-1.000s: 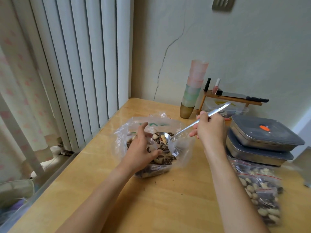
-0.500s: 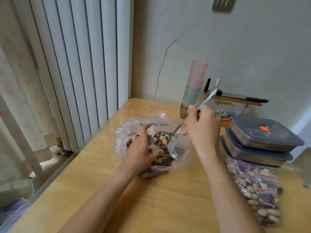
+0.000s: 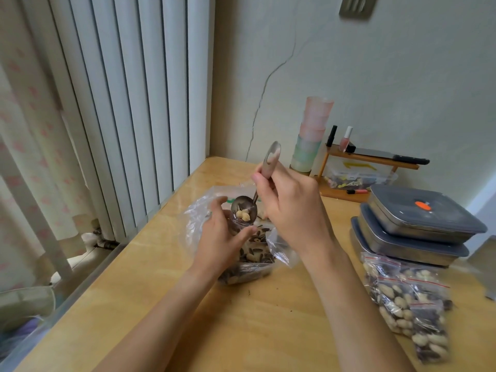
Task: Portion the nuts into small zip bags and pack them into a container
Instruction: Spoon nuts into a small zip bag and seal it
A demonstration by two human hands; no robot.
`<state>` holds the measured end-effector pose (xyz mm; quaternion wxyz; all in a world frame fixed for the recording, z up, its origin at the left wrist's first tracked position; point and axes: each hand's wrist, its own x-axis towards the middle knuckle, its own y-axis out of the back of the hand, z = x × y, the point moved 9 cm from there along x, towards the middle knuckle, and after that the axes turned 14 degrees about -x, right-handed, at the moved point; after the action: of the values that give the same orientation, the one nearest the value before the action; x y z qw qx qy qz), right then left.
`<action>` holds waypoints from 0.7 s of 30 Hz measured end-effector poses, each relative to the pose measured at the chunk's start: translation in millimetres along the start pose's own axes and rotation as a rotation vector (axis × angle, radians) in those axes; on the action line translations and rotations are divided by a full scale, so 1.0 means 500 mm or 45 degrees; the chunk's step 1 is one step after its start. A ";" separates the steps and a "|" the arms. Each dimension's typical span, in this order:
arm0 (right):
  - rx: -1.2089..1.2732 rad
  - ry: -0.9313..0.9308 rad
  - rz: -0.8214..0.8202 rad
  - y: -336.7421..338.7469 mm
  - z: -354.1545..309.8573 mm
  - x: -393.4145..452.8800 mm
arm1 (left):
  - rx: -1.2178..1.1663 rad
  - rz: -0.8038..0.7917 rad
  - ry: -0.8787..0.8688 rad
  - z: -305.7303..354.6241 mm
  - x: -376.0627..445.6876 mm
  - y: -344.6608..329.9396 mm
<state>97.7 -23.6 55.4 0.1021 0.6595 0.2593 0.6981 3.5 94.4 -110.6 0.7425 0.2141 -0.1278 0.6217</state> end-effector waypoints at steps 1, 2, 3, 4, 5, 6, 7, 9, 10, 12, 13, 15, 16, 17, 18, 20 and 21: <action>0.001 0.012 0.014 0.002 -0.001 0.000 | -0.004 0.007 -0.002 0.002 0.000 0.001; -0.005 0.029 0.029 0.004 -0.004 0.000 | -0.005 0.011 -0.006 0.006 -0.001 0.001; -0.010 0.048 0.044 0.007 -0.007 -0.001 | -0.004 0.014 -0.010 0.009 -0.001 0.002; -0.011 0.063 0.053 0.008 -0.010 -0.001 | -0.004 0.016 -0.012 0.012 -0.002 0.003; -0.008 0.072 0.053 0.008 -0.012 -0.001 | -0.007 0.020 -0.012 0.014 -0.002 0.005; -0.004 0.076 0.049 0.007 -0.012 -0.001 | -0.011 0.024 -0.012 0.017 -0.003 0.006; -0.005 0.078 0.045 0.006 -0.012 -0.002 | -0.013 0.027 -0.012 0.019 -0.003 0.007; -0.007 0.070 0.045 0.006 -0.009 -0.002 | -0.019 0.026 -0.011 0.020 -0.004 0.008; 0.002 0.062 0.046 0.007 -0.008 -0.001 | -0.015 0.025 -0.009 0.021 -0.005 0.009; 0.032 0.045 0.039 0.010 -0.006 -0.001 | 0.004 0.027 0.000 0.019 -0.005 0.010; 0.049 0.035 0.030 0.010 -0.005 -0.001 | 0.013 0.029 0.004 0.018 -0.004 0.010; 0.061 0.008 0.018 0.010 -0.001 -0.001 | 0.022 0.030 0.009 0.017 -0.004 0.010; 0.054 -0.015 0.022 0.012 0.004 -0.002 | 0.024 0.030 0.012 0.017 -0.004 0.011; 0.040 -0.050 0.030 0.011 0.012 -0.003 | 0.026 0.031 0.013 0.016 -0.004 0.012; 0.021 -0.094 0.038 0.011 0.022 -0.004 | 0.027 0.034 0.012 0.016 -0.003 0.013; -0.016 -0.225 0.028 0.004 0.050 -0.011 | 0.031 0.050 0.005 0.014 -0.002 0.017; -0.020 -0.318 0.008 -0.001 0.069 -0.018 | 0.034 0.058 0.002 0.013 -0.001 0.018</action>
<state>132.1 -19.5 47.3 0.1368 0.7414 0.2369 0.6128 -5.1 91.9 -103.8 0.7254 0.2208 -0.1238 0.6402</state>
